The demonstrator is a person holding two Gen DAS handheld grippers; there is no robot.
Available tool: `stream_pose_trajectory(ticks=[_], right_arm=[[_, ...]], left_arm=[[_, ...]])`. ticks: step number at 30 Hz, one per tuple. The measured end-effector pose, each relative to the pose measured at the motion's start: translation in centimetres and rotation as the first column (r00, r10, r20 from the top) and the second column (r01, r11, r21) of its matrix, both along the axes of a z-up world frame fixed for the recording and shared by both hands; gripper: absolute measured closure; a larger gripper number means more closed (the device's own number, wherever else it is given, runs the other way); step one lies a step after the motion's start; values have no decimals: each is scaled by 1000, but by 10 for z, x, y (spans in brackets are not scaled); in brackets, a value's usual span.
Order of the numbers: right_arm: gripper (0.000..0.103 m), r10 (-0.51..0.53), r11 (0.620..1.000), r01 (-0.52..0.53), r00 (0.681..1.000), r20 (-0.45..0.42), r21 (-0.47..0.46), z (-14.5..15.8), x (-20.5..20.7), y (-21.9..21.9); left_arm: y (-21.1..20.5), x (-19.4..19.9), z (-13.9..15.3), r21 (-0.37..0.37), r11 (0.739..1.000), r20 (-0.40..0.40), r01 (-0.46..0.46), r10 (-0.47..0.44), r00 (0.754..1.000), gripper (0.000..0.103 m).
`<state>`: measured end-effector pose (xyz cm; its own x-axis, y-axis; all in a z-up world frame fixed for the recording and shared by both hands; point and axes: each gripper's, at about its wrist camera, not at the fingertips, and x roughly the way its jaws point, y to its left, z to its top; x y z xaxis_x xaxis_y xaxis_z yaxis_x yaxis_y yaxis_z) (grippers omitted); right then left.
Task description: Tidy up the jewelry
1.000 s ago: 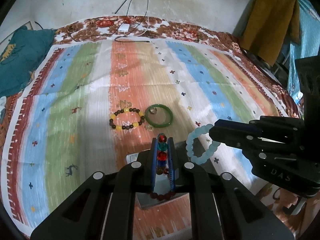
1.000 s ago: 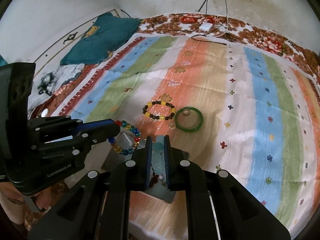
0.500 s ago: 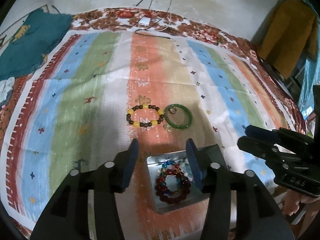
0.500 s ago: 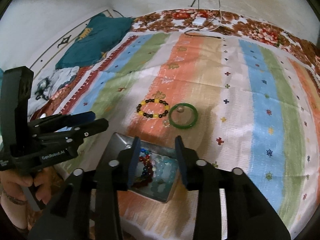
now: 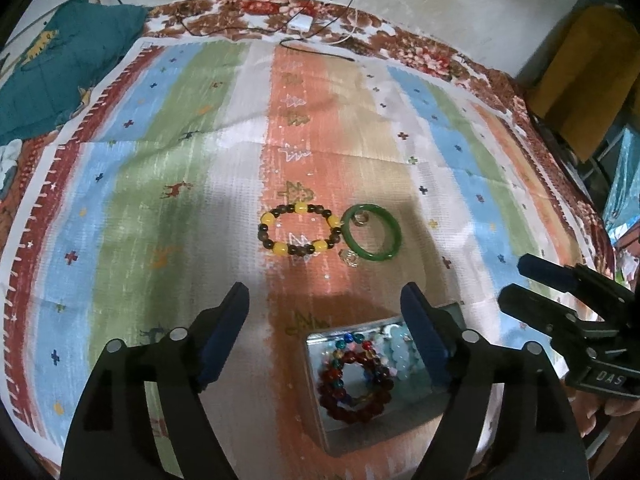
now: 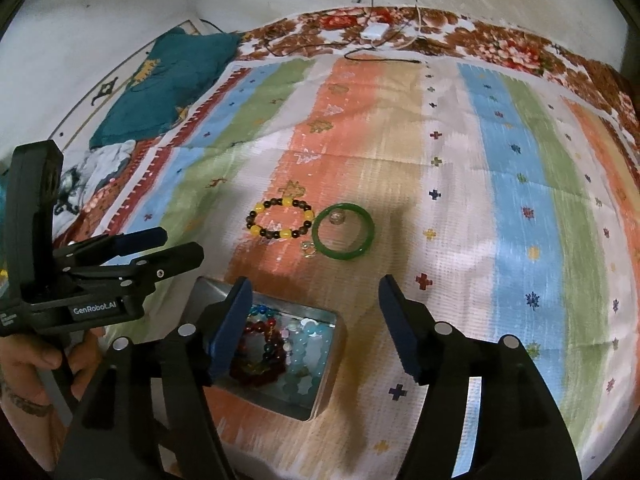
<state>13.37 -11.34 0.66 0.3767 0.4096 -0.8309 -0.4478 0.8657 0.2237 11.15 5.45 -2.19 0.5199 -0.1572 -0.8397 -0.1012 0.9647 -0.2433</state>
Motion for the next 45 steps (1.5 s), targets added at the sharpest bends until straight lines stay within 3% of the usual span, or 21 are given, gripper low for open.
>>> stream_pose_trajectory(ticks=[7, 22, 45], right_arm=[[33, -17, 1000, 17, 1000, -16, -7, -6, 10, 0], [33, -50, 998, 48, 996, -67, -27, -25, 35, 3], [33, -55, 997, 49, 993, -105, -65, -54, 62, 17]], left_arm=[[11, 16, -11, 11, 1000, -40, -12, 13, 999, 23], [26, 42, -30, -58, 997, -93, -41, 35, 995, 22], [30, 73, -52, -5, 1000, -137, -18, 17, 990, 22]])
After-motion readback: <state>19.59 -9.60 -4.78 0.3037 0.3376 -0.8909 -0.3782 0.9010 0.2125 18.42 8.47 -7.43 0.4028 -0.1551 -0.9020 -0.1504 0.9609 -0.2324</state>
